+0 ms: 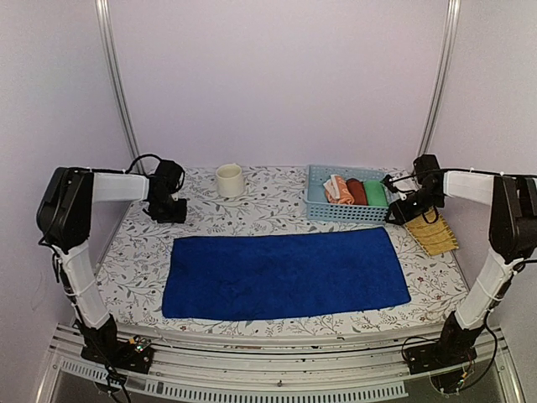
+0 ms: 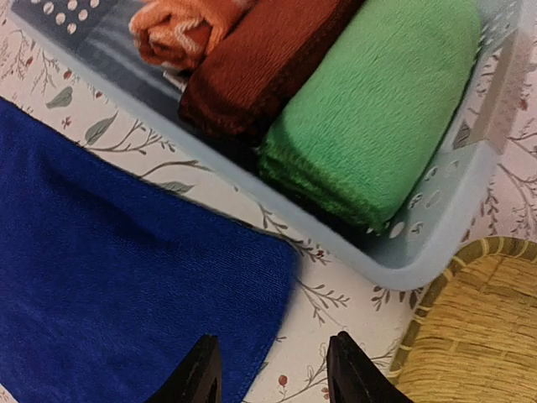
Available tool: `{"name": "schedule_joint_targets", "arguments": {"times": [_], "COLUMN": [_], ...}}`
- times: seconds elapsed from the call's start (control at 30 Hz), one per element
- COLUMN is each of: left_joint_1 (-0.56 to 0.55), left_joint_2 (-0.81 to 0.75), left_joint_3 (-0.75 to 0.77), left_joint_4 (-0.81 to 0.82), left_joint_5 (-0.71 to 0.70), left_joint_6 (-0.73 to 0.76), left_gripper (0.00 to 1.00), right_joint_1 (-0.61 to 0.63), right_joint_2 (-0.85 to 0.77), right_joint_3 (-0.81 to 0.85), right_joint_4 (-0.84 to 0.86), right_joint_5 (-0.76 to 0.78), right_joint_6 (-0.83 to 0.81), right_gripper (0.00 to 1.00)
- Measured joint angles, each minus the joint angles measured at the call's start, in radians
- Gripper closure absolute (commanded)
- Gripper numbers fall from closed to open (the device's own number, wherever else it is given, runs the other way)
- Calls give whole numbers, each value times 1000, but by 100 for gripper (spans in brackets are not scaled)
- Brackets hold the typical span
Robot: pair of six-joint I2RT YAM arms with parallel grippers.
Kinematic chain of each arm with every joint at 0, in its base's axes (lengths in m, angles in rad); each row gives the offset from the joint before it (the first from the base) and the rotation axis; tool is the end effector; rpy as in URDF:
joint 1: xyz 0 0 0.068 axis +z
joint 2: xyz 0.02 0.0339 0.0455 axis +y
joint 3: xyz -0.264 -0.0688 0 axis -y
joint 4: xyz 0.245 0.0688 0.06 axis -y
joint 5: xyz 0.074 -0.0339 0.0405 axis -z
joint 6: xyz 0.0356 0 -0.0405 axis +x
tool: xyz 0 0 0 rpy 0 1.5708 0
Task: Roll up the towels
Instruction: Flatten out the towel at the center of the board, then smooth out the towel at the center of the board.
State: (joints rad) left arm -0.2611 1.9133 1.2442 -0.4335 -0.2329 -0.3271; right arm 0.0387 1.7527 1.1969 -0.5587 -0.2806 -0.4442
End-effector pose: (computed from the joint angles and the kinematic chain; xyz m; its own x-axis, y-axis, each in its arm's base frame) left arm 0.3761 -0.0920 0.1603 -0.8648 -0.0925 -0.4935 -0.1344 0.9897 0.0500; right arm 0.3546 0.0236 0.1977 -0.7416 -0.4420 -0.5047 -0.5291 0.8478 0.0351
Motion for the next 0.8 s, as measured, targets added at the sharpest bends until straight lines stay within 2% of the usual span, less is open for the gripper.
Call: {"name": "schedule_joint_targets", "arguments": {"times": [0.1, 0.33, 0.5, 0.63, 0.7, 0.8], "left_joint_1": [-16, -94, -151, -143, -122, -104], "left_joint_2": [-70, -321, -454, -533, -535, -545], "left_joint_3": [2, -135, -282, -365, -380, -422], "left_joint_4": [8, 11, -24, -127, -190, -256], "left_joint_5": [-22, 15, 148, 240, 275, 335], "left_joint_6": [-6, -22, -72, -143, -160, -175], "left_gripper": [58, 61, 77, 91, 94, 95], "right_joint_1": [0, 0, 0, 0, 0, 0], "right_joint_2": [-73, -288, -392, -535, -585, -601], "right_joint_3": [0, -135, -234, -312, -349, -397], "right_joint_4": [11, 4, -129, -220, -262, -310], "right_joint_5": [15, 17, -49, -42, -26, -6], "right_joint_6": [30, 13, -103, -253, -315, -389], "right_gripper": [50, 51, 57, 61, 62, 64]}}
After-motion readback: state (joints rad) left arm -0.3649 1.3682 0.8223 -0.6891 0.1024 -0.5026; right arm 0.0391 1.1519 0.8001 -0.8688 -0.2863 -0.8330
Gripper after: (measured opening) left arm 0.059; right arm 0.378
